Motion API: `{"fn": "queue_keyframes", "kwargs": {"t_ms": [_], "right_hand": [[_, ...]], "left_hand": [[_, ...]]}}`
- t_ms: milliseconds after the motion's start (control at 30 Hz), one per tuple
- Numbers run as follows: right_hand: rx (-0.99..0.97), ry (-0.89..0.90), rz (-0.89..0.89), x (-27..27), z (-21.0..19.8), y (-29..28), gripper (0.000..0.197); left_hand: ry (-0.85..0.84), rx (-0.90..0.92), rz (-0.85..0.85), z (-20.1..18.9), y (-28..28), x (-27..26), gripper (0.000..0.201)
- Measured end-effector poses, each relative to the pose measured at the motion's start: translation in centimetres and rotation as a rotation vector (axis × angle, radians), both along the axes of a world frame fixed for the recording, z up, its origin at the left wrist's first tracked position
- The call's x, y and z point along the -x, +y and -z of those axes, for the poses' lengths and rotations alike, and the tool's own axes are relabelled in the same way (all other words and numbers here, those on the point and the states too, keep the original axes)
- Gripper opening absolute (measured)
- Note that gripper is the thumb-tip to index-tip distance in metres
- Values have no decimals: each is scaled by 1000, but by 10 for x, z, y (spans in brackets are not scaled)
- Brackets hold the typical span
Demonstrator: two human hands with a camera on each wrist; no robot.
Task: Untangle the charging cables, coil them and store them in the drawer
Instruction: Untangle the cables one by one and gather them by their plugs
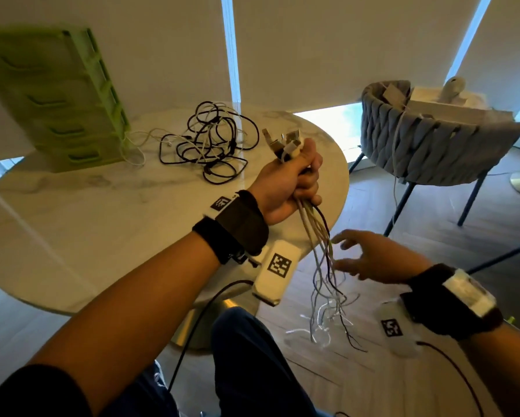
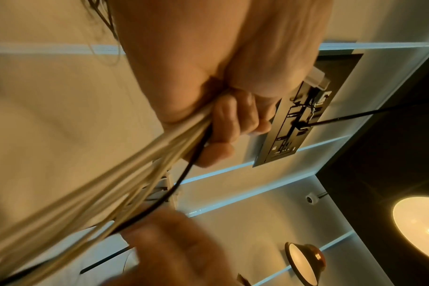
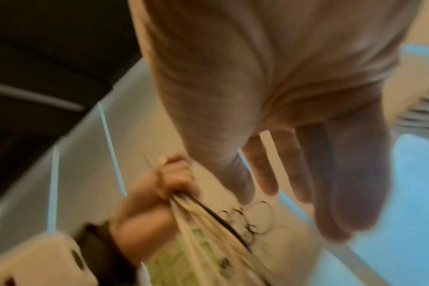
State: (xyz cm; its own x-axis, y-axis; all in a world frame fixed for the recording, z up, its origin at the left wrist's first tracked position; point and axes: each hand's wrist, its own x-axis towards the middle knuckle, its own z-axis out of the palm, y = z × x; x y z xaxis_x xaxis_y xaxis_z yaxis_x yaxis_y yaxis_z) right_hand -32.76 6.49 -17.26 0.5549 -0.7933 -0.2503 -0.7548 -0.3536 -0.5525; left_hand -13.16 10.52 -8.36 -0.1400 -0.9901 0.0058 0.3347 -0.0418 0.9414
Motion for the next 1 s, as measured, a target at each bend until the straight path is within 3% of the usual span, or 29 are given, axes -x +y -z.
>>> {"fn": "queue_keyframes", "kwargs": {"t_ms": [100,167,267,333,433,500,600,800,1000], "right_hand": [[220,-269,79,-20,-54,-1,28],[354,-461,65,-44,-86,4,36],[340,-615,-64,-85,-123,13,44],[363,-584,-172,-110,-139,17,40],[424,-469,-333,-139,-153,18,19],[449,-379,-380,-152,-151,14,31],[445,-413,-366,-164,-147,11,41],[543,-339,-321,-192,-154,7,40],[594,-252,-450,-234,-156,3,37]], "left_hand": [[11,-15,-1,0,-2,-14,41],[-1,-32,12,-1,0,-17,38],[-11,-51,-21,-2,6,-19,18],[-14,-57,-48,-1,11,-24,20],[-2,-51,-57,1,17,-37,23],[-31,-64,-70,2,20,-46,25],[-53,-59,-48,2,23,-58,31],[21,-79,-39,-2,18,-87,37],[40,-57,-157,1,13,-127,28]]}}
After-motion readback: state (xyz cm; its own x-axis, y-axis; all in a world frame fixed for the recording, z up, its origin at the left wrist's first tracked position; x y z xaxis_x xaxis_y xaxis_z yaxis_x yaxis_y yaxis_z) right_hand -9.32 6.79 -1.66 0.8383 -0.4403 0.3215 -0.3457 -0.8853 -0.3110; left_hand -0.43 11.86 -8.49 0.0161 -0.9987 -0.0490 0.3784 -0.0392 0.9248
